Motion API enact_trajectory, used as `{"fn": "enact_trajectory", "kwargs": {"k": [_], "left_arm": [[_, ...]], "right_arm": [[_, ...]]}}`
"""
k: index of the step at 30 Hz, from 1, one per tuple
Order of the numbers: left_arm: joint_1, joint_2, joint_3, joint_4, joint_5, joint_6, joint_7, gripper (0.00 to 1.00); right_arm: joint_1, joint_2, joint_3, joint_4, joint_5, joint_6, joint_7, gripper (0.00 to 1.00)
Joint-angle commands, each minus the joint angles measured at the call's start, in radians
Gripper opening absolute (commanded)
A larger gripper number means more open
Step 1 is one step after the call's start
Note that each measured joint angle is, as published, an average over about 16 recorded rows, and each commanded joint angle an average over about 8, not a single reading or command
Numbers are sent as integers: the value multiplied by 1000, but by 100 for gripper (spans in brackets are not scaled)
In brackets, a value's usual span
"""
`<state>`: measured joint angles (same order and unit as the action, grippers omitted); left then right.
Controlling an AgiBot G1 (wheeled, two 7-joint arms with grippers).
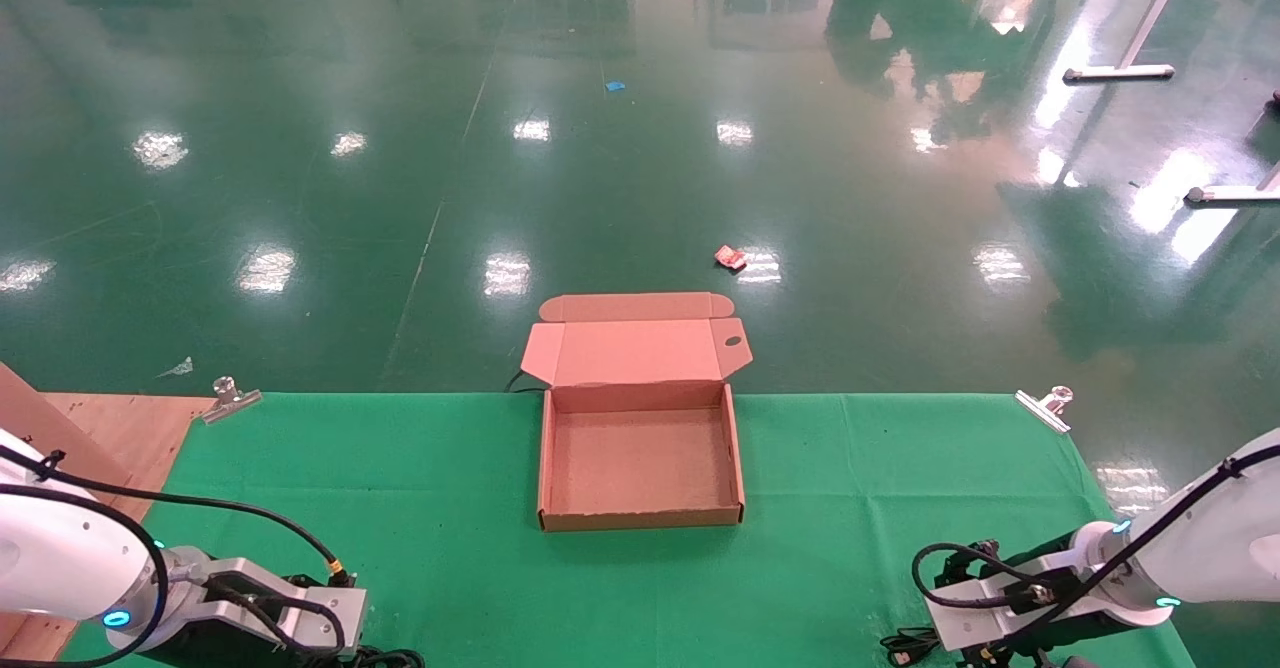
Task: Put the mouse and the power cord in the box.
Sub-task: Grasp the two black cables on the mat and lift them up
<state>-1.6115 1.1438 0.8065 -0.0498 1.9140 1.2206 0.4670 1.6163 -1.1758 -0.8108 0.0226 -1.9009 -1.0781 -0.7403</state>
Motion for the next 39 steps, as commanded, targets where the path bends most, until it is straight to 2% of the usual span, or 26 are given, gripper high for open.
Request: {"fn": "enact_trajectory", "kwargs": {"k": [1,15,20,23,28,39], "left_arm": [[-3,1,0,5,1,0,2,0],[-11,11,0,24,0,8,17,0],[-25,10,2,26,2,22,20,0],[-48,8,4,22,5,41,23,0],[-112,0,7,7,11,90,27,0],[-291,10,12,-73,17,250,-18,0]], "right_arm": [[-1,2,0,-3,0,3,-6,0],[-6,0,2,-11,2,38,-20,0],[4,1,3,-13,4,27,-23,0],[21,6,5,-15,7,-10,-27,0],[80,26,15,-12,21,-119,-39,0],[295,59,33,33,48,-325,-54,0]]}}
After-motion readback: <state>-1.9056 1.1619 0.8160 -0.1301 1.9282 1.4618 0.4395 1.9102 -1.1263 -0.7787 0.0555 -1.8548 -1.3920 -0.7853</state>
